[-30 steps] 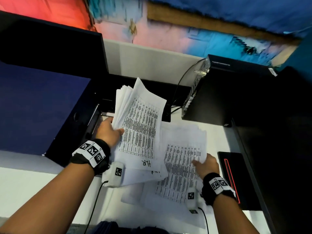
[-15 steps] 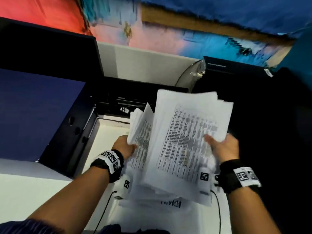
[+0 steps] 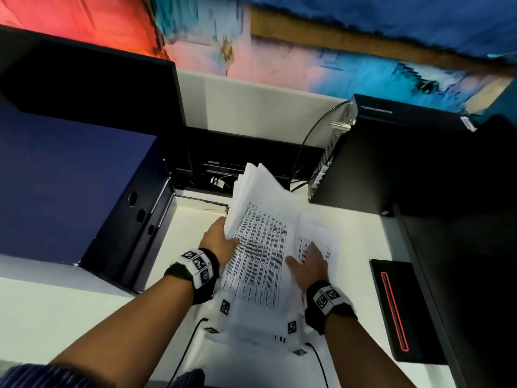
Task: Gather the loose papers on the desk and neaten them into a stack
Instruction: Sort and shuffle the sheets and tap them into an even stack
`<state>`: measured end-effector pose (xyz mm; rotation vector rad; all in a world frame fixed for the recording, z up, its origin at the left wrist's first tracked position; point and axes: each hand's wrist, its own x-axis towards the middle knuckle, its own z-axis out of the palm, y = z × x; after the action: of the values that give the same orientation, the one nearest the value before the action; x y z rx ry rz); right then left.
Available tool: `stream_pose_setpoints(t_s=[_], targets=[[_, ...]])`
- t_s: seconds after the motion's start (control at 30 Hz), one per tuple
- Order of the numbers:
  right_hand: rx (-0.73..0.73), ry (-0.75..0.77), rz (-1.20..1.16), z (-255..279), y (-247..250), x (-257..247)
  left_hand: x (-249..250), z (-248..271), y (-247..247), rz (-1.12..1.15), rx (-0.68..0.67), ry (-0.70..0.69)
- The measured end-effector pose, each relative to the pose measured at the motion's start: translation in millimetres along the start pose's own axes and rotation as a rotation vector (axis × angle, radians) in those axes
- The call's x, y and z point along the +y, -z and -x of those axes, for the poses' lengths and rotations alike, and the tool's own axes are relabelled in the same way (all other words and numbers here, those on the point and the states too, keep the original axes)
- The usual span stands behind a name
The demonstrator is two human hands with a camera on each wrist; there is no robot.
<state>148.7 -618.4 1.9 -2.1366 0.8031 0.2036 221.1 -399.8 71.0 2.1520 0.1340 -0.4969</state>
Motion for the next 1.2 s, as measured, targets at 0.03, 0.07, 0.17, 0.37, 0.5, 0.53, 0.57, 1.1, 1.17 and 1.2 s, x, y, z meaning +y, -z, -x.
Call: stream_pose_setpoints(t_s=[0.03,0.07,0.17,0.37,0.5,0.53,0.57,1.1,1.17,1.2], targets=[[0.025,-0.011,-0.072,-0.5,10.1,-1.2,-0.2,6.1,7.9,0.117,-0.011,-0.024],[0.049,-0.004,-0.178,1.7,22.0,-7.2,1.3,12.0,17.2,0.238,-0.023,-0.051],[0.035,0.047,-0.646,13.0,59.4,-39.4,13.2,25.4,45.0,0.463,-0.080,-0.134],[0.271,0.450,-0.694,50.4,120.9,-119.3,67.8,31.7,62.1,0.592,0.094,-0.371],[0.347,0.570,-0.659,74.8,109.5,-128.0,71.8,38.6,41.9,0.439,0.321,-0.505],[0.324,0.537,-0.642,75.5,99.8,-120.8,65.4,38.3,36.6,0.415,0.295,-0.480],[0.309,0.499,-0.631,74.5,89.3,-111.4,55.9,35.8,31.1,0.422,0.238,-0.434],[0.070,-0.444,0.351,25.4,3.9,5.7,72.0,1.8,53.8,0.316,0.491,-0.432],[0.067,-0.421,0.372,21.4,-4.3,3.9,72.8,0.6,69.7,0.341,0.504,-0.425],[0.060,-0.421,0.369,18.7,-4.6,0.9,72.9,0.7,76.2,0.354,0.502,-0.414]])
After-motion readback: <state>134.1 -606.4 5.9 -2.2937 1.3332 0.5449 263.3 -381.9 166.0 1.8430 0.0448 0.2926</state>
